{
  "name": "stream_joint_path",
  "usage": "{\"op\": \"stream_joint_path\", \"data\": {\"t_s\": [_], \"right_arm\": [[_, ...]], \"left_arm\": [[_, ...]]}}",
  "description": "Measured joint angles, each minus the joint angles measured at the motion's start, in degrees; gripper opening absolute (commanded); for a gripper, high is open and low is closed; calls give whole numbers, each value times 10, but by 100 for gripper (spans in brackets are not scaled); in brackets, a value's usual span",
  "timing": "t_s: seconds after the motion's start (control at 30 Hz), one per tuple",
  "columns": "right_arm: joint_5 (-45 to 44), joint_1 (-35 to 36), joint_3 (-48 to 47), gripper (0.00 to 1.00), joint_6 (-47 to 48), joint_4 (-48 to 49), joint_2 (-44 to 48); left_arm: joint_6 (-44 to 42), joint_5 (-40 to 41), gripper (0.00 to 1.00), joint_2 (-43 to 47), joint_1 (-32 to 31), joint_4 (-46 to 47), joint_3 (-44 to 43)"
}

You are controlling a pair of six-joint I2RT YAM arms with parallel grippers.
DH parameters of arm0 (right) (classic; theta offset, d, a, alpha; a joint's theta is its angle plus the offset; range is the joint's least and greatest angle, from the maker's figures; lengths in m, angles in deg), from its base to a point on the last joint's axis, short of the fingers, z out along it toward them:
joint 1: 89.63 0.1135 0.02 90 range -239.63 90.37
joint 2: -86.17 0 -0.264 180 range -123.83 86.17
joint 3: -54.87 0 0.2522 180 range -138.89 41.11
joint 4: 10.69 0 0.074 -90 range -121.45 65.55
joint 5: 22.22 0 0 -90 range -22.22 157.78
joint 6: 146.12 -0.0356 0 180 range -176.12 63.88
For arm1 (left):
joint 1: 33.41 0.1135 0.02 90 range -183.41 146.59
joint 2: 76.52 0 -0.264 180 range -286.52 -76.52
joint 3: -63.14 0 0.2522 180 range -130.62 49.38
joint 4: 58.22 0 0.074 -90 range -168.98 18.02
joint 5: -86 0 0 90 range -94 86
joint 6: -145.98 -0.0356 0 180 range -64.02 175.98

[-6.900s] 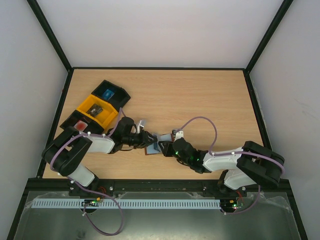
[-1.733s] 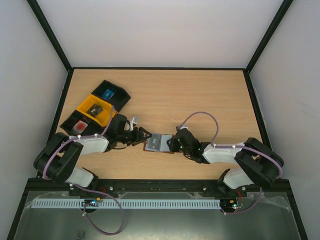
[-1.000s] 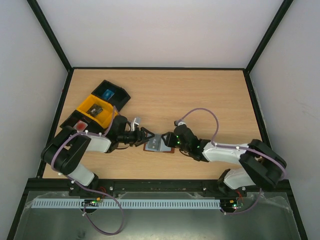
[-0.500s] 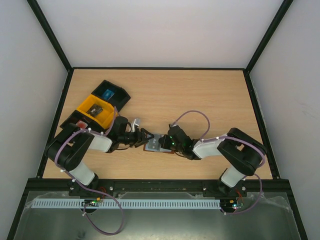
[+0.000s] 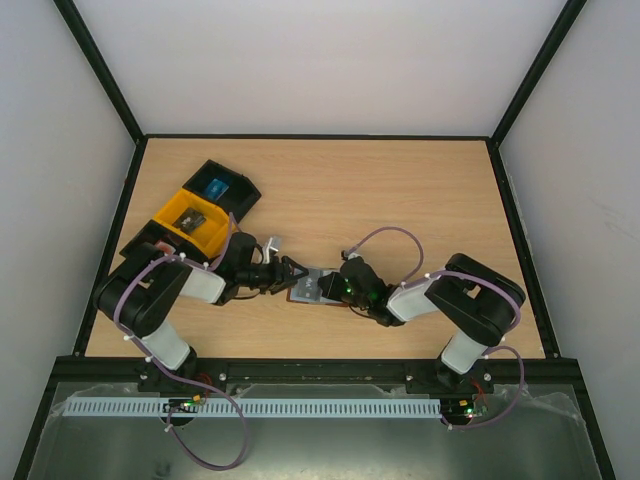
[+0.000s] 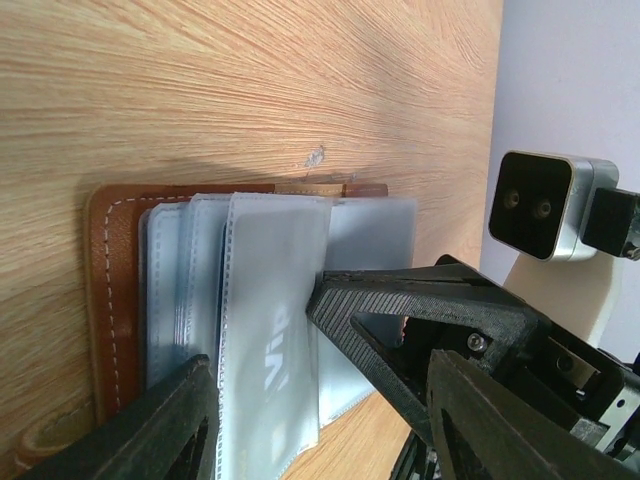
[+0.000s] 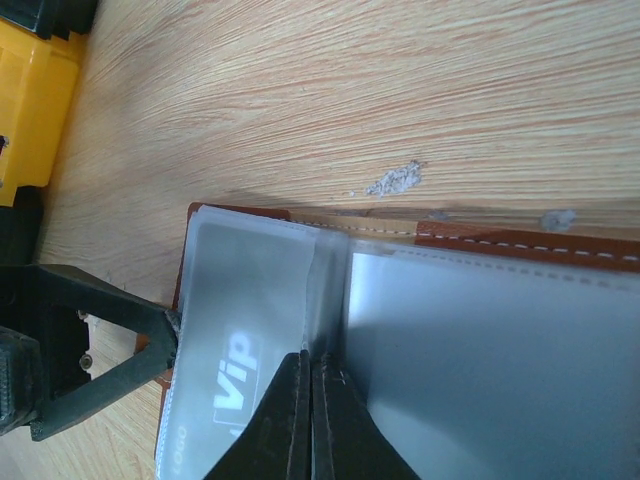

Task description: Take the credit cards out of the card holder

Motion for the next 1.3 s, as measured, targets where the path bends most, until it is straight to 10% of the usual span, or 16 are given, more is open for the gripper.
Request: {"op": "stream_joint_path", "data": {"t_s": [1.3], "right_arm": [[8, -1, 86, 10, -50, 176, -20]], "left_arm": [[51, 12, 53, 27, -68, 2, -39]]}}
